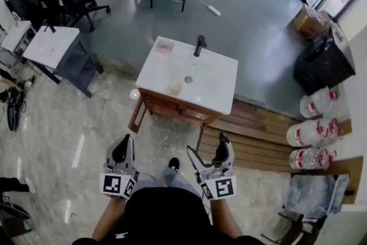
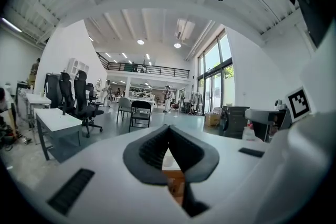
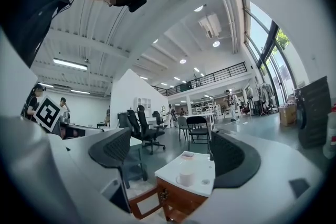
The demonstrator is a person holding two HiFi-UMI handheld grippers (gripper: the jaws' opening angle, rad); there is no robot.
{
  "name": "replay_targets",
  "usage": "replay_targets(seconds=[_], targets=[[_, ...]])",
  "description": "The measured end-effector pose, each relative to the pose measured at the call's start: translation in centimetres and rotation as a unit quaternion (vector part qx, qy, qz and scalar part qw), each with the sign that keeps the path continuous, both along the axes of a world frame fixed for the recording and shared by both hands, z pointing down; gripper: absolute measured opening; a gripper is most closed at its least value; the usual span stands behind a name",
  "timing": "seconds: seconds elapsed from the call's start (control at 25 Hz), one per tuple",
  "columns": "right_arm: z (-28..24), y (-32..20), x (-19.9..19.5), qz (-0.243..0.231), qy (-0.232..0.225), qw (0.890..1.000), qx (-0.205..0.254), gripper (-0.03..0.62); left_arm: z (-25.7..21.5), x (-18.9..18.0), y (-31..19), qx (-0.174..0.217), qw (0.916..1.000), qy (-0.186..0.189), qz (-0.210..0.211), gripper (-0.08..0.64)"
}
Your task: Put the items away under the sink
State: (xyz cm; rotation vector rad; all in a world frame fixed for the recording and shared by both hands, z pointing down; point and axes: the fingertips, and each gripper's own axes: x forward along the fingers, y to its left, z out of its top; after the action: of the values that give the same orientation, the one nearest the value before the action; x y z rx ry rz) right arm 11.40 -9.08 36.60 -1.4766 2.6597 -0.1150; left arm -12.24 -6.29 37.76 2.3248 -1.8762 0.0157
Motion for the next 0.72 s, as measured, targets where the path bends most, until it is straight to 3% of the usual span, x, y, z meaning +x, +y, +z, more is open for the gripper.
replay_targets(seconds=[0.32, 0.72], targets=[[3.7, -3.7, -3.0, 0.018, 0.013, 0.999, -0.028, 0.471, 4.3, -1.3, -4.3, -0.021, 0.9994, 0.001, 0.029, 0.008], [15.8, -8.8, -8.3, 0.045, 0.040, 0.994, -0.095, 0.469, 15.3, -2.8, -11.3, -0.060, 0.9954, 0.008, 0.074, 0.008]])
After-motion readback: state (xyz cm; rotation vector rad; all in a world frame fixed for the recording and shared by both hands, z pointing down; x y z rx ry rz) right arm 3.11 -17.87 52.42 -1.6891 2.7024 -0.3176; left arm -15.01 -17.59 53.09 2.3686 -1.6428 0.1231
